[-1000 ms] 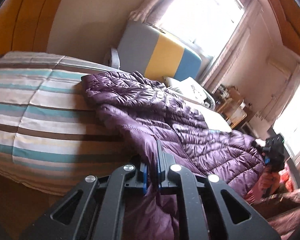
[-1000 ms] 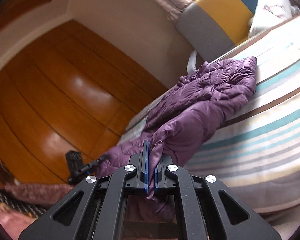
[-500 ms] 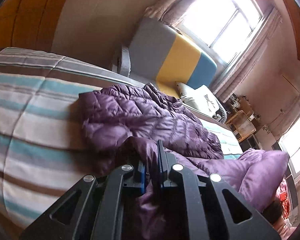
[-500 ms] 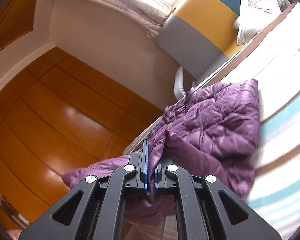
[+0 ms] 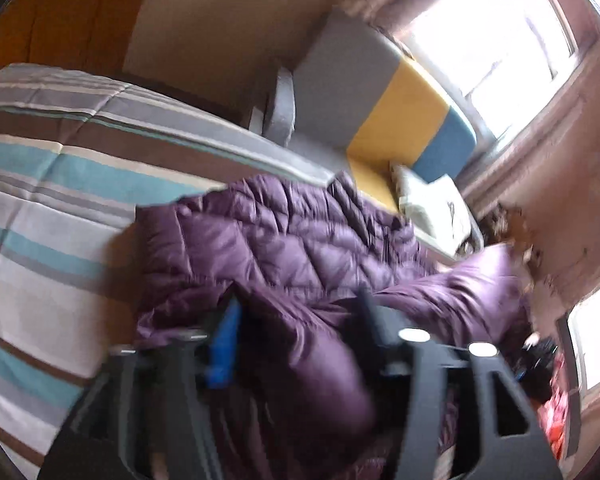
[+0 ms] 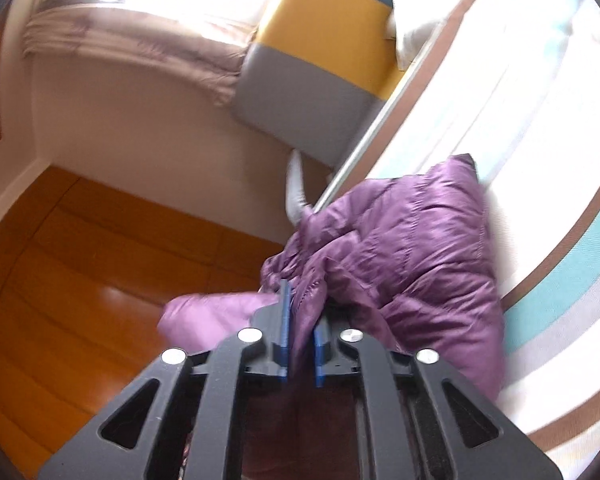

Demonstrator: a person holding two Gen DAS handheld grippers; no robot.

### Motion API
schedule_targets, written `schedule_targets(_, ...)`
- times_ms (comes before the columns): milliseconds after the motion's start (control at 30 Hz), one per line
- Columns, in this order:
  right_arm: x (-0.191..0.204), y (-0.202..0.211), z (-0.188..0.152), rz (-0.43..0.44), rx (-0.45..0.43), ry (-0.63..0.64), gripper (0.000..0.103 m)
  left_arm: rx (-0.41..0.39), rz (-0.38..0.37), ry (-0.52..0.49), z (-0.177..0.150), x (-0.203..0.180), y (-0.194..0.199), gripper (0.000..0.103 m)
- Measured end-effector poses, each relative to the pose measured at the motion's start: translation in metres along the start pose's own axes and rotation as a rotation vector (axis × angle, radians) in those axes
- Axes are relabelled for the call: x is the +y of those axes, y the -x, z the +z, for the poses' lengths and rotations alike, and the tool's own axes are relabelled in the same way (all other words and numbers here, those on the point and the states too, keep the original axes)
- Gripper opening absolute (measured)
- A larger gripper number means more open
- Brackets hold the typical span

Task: Fold large clothes
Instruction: 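Lift the hem with both grippers and fold it toward the collar, then open both grippers to release the folded hem onto the jacket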

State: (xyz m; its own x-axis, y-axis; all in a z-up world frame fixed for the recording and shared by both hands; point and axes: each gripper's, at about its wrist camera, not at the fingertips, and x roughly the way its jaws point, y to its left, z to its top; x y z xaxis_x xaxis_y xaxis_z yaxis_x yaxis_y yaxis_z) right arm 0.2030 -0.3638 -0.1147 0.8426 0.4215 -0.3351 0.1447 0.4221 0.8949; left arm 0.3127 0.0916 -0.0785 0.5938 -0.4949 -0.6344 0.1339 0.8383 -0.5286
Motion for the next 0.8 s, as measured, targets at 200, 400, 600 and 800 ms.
schedule_targets(200, -0.009, 0.009, 0.005, -0.022, -0.107, -0.007, 0.078, -0.133, 0.041, 0.059, 0.012, 0.016, 0.009, 0.100)
schedule_targets(400, 0.002, 0.035, -0.003, -0.131, -0.106, 0.127, 0.086, -0.171, 0.060, 0.073, -0.001, 0.034, 0.017, 0.101)
schedule_targets(600, -0.007, 0.048, -0.021, -0.232, -0.059, 0.145, 0.089, -0.248, 0.085, 0.104, -0.028, 0.052, 0.037, 0.101)
schedule_targets(800, -0.023, 0.043, -0.041, -0.259, 0.013, 0.142, 0.089, -0.093, 0.062, 0.013, -0.054, 0.046, 0.016, 0.101)
